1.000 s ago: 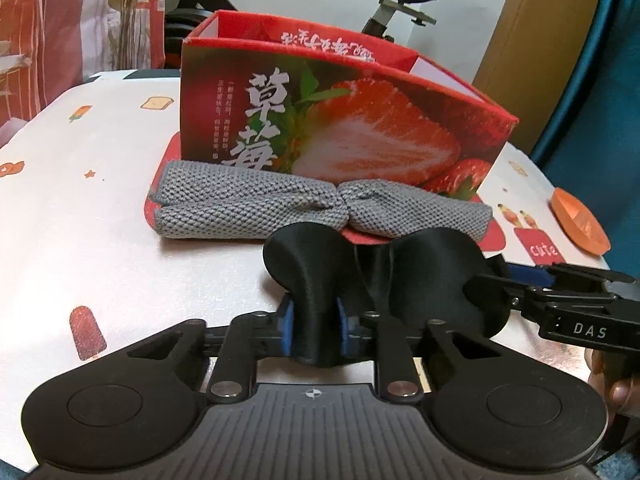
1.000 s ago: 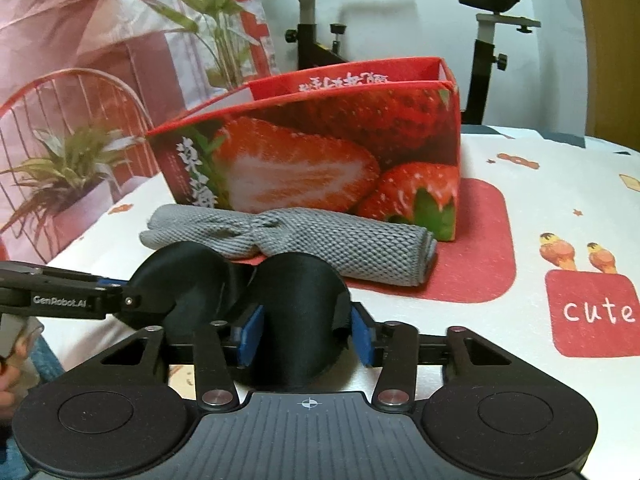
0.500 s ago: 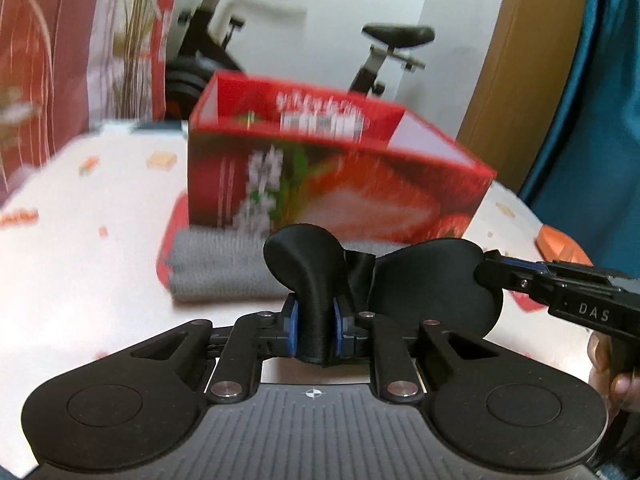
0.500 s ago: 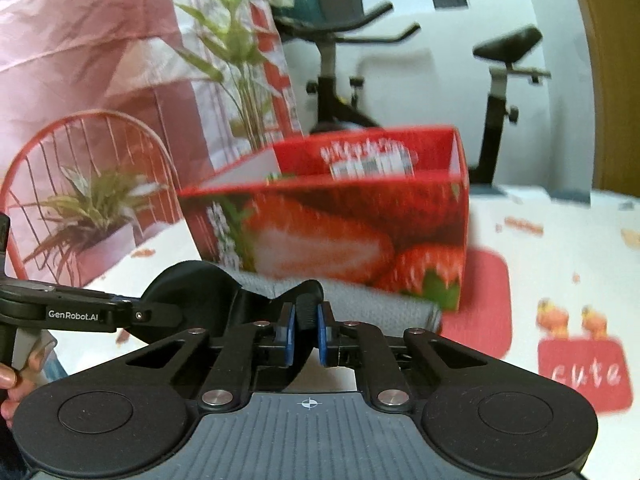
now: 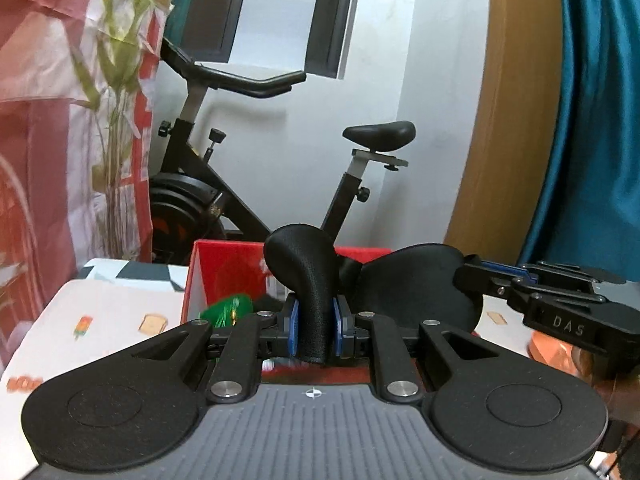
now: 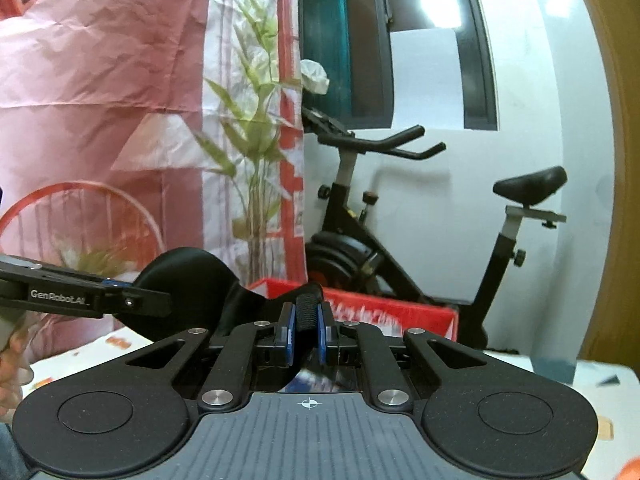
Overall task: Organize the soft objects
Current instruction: 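Lift the eye mask with both grippers and lower it into the red box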
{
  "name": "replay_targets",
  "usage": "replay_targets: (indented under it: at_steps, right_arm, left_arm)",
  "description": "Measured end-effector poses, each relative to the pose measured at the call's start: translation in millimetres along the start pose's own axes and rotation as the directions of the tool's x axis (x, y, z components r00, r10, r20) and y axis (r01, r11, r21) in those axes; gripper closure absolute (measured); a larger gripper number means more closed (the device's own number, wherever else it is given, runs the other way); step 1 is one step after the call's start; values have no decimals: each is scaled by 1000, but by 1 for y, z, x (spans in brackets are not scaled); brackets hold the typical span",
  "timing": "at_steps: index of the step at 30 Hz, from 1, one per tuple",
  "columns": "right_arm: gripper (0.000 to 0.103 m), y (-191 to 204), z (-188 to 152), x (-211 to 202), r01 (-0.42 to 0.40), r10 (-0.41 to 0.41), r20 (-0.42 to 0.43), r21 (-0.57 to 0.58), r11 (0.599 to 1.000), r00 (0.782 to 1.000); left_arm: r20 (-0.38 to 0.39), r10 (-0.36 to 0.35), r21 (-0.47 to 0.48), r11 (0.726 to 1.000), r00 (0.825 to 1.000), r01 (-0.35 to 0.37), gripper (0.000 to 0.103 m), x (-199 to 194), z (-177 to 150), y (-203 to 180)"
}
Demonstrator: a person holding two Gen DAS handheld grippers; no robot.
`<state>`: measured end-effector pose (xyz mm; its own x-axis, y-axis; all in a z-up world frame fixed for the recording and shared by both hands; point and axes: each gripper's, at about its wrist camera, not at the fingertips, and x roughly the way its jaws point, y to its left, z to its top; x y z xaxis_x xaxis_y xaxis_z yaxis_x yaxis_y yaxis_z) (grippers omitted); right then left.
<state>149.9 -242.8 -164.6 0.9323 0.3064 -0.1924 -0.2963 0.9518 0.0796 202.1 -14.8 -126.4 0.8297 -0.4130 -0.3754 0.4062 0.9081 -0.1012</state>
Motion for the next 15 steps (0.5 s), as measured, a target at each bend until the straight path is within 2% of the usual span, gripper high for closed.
replay_targets:
  at_steps: [4, 7, 12, 15]
  right_arm:
    - [93, -6, 12, 37, 11, -12, -37, -32, 999, 999]
    - [93, -7, 9, 62, 10, -15, -87, -56, 998, 996]
    - [93, -18, -8, 96, 12, -12, -191, -3, 1000, 981]
    - [93, -27, -19, 109, 31, -21, -239, 36, 999, 971]
  left_arm:
    - [-53, -8, -13, 1000, 999, 7, 85, 33, 16, 5]
    - [-126, -18, -27, 1000, 992, 15, 85, 56, 17, 10]
    - [-247, -24, -60, 998, 969, 10, 85, 93, 5, 23]
    - [-286, -27, -78, 997, 958, 5, 85, 103, -3, 30]
